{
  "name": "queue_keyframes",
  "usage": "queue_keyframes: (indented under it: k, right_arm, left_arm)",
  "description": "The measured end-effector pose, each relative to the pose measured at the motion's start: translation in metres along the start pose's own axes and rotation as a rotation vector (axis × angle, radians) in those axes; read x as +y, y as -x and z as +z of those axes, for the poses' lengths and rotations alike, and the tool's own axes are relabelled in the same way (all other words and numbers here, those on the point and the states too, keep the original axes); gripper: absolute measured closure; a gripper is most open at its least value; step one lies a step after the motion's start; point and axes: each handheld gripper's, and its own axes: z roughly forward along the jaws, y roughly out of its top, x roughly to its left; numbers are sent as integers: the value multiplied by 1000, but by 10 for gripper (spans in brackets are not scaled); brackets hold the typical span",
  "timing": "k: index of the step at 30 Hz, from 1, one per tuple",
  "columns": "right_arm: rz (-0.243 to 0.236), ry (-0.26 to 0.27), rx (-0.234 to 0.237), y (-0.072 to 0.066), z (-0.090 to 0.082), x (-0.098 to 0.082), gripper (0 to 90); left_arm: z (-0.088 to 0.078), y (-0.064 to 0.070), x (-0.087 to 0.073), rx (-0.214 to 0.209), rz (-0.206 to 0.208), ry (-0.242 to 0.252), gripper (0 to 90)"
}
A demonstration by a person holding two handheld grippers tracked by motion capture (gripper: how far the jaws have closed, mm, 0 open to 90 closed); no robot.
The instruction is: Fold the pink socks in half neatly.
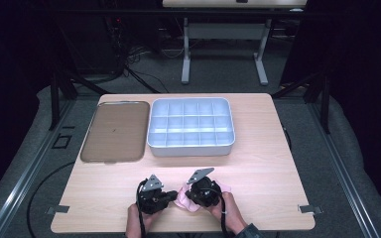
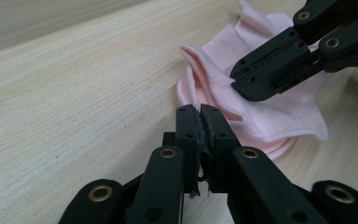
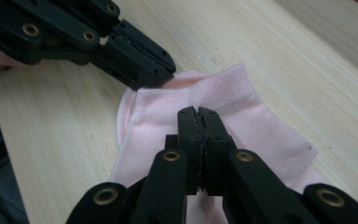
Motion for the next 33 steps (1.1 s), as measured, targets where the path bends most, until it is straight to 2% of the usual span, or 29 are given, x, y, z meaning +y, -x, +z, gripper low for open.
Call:
queue_keyframes:
  k: [2, 3, 5, 7, 11, 15, 16, 19, 20, 21, 23, 26, 27, 28, 29, 30, 31, 33]
  right_arm:
    - [16, 14, 7, 1, -1, 0, 890]
    - [41, 46, 28, 3, -5, 0, 890]
    - [55, 70, 51, 4, -7, 1, 889]
    - [56, 71, 51, 3, -8, 1, 888]
    - [35, 47, 35, -2, 2, 5, 876]
    - [27, 40, 25, -4, 5, 5, 802]
    - [18, 57, 24, -3, 1, 4, 747]
    - [39, 109, 22, 3, -15, 0, 717]
    - [39, 109, 22, 3, -15, 0, 717]
    - [53, 122, -5, 10, -28, -5, 713]
    - [78, 103, -32, 15, -33, -11, 701]
    - [85, 81, -50, 20, -34, -18, 679]
    - [77, 42, -55, 19, -30, -23, 627]
    - [77, 42, -55, 19, -30, -23, 627]
    - [60, 15, -60, 17, -25, -26, 560]
    - [60, 15, -60, 17, -25, -26, 560]
    - [30, -19, -87, 14, -17, -28, 506]
    - [35, -6, -100, 12, -16, -30, 485]
  left_arm:
    - [0, 0, 0, -1, -1, 0, 858]
    - [0, 0, 0, -1, -1, 0, 858]
    - [0, 0, 0, -1, -1, 0, 858]
    - [0, 0, 0, -1, -1, 0, 859]
    - [0, 0, 0, 0, -1, 0, 857]
    - [0, 0, 0, -2, -2, 0, 857]
    - [0, 0, 0, -2, -2, -1, 857]
    - [0, 0, 0, -1, -4, 0, 856]
    - [0, 0, 0, -1, -4, 0, 856]
    - [0, 0, 0, -1, -2, 0, 856]
    - [0, 0, 0, 1, -1, 1, 854]
    - [0, 0, 0, 2, 0, 1, 852]
    - [0, 0, 0, 3, 0, 2, 851]
    - [0, 0, 0, 3, 0, 2, 847]
    - [0, 0, 0, 3, -6, 3, 843]
    - [0, 0, 0, 3, -6, 3, 836]
    - [-1, -1, 0, 8, -10, 5, 822]
    - [-1, -1, 0, 6, -15, 11, 783]
